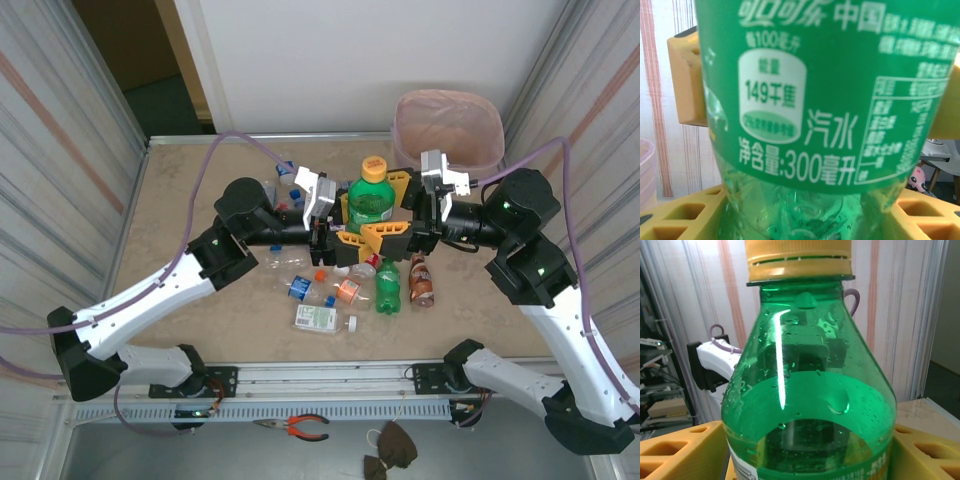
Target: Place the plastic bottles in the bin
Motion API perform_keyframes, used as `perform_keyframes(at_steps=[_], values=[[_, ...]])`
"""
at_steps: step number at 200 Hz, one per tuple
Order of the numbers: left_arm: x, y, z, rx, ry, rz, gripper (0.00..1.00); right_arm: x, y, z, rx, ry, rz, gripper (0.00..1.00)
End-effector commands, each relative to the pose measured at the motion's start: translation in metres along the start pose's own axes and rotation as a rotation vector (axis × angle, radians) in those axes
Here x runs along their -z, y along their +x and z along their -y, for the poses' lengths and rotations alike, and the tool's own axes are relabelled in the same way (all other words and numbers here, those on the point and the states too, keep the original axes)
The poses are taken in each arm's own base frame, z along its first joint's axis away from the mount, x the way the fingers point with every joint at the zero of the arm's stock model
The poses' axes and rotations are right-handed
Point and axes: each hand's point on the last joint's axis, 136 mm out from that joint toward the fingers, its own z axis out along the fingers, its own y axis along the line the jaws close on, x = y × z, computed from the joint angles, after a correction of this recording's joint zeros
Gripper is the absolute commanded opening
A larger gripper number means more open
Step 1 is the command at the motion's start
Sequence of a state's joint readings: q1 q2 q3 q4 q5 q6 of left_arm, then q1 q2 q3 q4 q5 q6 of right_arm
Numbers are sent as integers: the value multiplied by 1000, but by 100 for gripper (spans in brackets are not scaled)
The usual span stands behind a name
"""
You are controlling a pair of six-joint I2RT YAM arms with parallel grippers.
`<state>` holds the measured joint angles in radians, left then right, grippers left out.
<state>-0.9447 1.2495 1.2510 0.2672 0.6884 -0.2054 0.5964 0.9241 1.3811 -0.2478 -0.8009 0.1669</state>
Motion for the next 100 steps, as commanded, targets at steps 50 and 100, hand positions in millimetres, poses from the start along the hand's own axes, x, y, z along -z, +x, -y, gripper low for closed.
perform_keyframes(at_steps=[50, 100], values=[[1, -22, 10, -62, 24, 54, 49, -1, 1, -6, 19, -18, -1, 62], [4, -22, 11, -63, 11, 62, 55, 0, -2, -8, 25, -15, 6, 57]])
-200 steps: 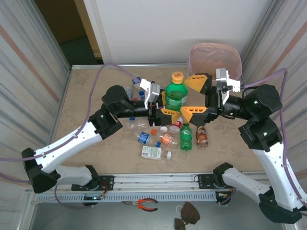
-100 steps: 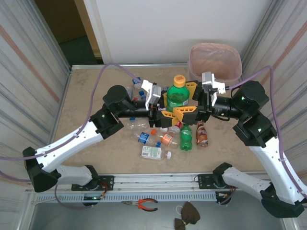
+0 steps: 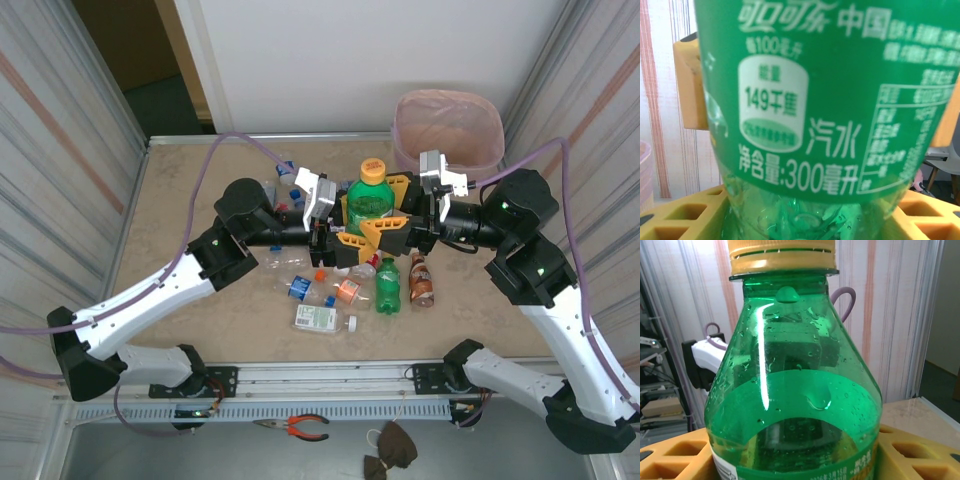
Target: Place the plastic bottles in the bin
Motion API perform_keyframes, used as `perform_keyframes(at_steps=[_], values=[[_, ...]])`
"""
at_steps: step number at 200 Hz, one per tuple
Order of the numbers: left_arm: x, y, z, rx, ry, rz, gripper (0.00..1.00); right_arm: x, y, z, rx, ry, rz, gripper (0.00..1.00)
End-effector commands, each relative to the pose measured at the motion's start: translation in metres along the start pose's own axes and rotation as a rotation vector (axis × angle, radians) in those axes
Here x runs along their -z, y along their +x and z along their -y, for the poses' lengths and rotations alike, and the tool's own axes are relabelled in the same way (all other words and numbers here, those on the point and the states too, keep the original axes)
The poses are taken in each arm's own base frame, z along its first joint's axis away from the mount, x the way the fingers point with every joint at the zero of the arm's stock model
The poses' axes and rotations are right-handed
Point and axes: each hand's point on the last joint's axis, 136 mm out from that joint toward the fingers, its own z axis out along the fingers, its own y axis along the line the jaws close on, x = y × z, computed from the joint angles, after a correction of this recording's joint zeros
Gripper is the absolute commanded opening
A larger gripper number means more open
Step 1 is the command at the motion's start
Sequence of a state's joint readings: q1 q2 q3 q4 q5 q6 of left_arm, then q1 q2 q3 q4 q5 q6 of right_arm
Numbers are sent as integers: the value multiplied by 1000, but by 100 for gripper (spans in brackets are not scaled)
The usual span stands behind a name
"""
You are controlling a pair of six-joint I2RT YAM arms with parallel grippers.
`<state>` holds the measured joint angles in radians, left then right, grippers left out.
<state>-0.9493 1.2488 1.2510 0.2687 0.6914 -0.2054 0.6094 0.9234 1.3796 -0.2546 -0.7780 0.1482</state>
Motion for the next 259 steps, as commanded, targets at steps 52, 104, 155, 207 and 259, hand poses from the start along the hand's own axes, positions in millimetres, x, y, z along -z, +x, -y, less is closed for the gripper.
perform_keyframes(at_steps=[52, 104, 155, 207, 259], values=[[14, -23, 10, -66, -35, 76, 75, 4, -12, -9, 28, -1, 30, 56], [26, -18, 12, -60, -74, 65, 77, 7, -20, 6, 65, 103, 33, 56], [41, -8, 8, -45, -155, 34, 77, 6, -21, 57, 102, 324, -56, 59], [57, -5, 8, -29, -224, 14, 76, 23, -27, 153, 9, 566, -89, 55], [69, -4, 7, -15, -278, 19, 76, 75, -10, 263, -111, 871, -145, 51]])
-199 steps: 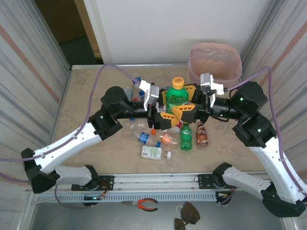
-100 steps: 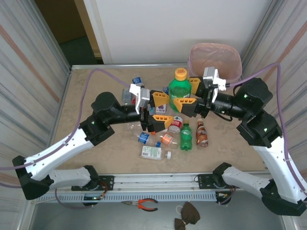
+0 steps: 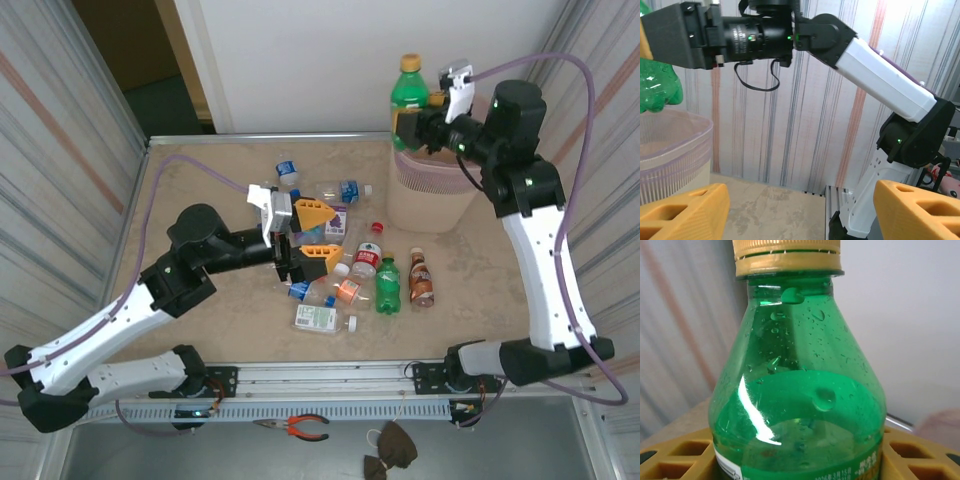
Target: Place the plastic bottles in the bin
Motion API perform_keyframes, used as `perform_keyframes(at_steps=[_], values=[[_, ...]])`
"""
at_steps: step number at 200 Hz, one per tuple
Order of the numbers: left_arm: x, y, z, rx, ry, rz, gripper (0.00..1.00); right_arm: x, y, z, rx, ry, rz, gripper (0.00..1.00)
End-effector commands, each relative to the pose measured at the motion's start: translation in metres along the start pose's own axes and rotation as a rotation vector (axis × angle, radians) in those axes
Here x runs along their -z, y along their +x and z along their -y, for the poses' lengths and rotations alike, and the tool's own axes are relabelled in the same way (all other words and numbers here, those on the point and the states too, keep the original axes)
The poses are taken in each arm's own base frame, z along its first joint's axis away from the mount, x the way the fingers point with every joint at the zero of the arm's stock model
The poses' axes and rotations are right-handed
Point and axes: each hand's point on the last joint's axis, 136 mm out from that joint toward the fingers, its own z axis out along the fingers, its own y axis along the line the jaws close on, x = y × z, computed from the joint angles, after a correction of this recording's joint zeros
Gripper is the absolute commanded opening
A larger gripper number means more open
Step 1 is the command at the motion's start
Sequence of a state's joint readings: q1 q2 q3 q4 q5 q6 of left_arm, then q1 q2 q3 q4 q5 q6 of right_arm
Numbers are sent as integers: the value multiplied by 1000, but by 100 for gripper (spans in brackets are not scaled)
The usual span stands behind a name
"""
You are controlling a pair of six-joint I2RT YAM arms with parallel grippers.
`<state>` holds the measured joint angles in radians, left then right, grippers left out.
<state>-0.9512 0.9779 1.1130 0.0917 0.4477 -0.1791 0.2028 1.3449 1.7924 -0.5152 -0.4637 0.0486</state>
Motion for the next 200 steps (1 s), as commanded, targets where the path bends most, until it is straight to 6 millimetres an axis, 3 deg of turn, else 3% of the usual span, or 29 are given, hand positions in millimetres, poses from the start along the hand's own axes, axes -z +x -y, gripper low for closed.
perform_keyframes(at_steps=[1, 8, 43, 87, 147, 200], values=[[8, -1, -2, -12, -35, 12, 76, -1, -2, 41, -52, 137, -22, 51], [9, -1, -2, -13, -41, 12, 76, -1, -6, 54, -56, 178, -27, 49], [14, 0, -7, -11, -76, 13, 76, -19, 32, 122, -122, 392, -175, 41], [17, 7, -11, 6, -106, 2, 76, -43, 106, 176, -164, 551, -445, 40], [18, 17, -19, 40, -145, -11, 75, -67, 201, 208, -272, 606, -714, 46], [16, 25, -25, 60, -170, -35, 74, -82, 259, 226, -346, 601, -835, 45]])
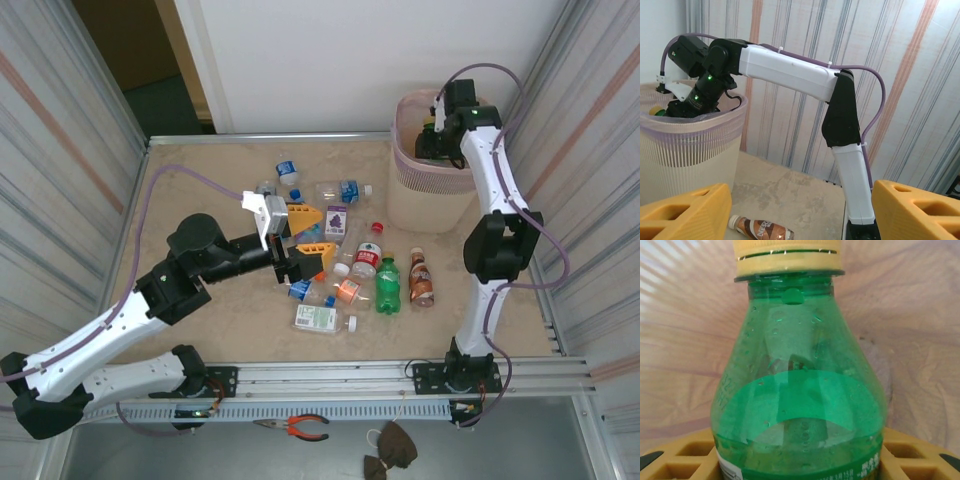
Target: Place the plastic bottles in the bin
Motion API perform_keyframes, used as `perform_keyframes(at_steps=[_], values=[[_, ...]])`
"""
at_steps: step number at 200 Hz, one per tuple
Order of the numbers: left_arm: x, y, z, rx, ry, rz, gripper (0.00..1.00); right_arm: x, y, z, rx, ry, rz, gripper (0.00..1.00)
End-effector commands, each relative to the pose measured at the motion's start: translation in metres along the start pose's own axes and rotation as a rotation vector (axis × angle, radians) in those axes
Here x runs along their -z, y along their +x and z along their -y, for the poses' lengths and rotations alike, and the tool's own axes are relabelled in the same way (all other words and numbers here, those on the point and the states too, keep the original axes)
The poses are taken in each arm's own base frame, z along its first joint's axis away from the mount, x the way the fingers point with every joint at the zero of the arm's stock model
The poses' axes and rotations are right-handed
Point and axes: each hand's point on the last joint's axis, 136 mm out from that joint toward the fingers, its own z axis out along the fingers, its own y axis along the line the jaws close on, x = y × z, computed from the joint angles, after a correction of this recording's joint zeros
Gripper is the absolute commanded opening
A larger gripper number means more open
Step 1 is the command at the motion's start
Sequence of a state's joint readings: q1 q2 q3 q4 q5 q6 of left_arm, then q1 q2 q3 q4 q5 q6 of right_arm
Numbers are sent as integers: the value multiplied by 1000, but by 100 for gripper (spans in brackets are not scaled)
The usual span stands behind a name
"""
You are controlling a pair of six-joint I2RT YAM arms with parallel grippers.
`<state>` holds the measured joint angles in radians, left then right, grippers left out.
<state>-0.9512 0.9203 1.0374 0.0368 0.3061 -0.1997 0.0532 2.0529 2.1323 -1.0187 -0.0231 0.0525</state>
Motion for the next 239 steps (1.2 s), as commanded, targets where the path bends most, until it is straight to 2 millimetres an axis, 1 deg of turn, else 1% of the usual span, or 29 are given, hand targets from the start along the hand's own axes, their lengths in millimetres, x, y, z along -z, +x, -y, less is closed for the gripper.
perform_keyframes(at_steps=[1, 60, 84, 118, 145, 164, 179, 205, 239], values=[[3, 0, -2, 14, -18, 4, 74, -13, 5, 6, -41, 9, -43, 45], [3, 4, -5, 18, -31, 9, 74, -71, 31, 14, -60, 24, -168, 45], [3, 6, -5, 27, -30, 8, 74, -94, 45, 19, -69, 33, -222, 45], [4, 9, -8, 38, -44, 6, 74, -119, 64, 25, -72, 55, -282, 47], [3, 11, -12, 47, -71, -10, 74, -133, 75, 25, -80, 48, -313, 51], [2, 16, -18, 62, -99, -29, 74, -135, 79, 24, -85, 34, -326, 55], [1, 21, -24, 75, -133, -53, 74, -129, 77, 24, -86, 34, -322, 60], [1, 32, -37, 99, -206, -104, 74, -112, 65, 23, -86, 32, -279, 69], [2, 45, -48, 114, -271, -163, 74, -80, 47, 21, -81, 33, -215, 76]])
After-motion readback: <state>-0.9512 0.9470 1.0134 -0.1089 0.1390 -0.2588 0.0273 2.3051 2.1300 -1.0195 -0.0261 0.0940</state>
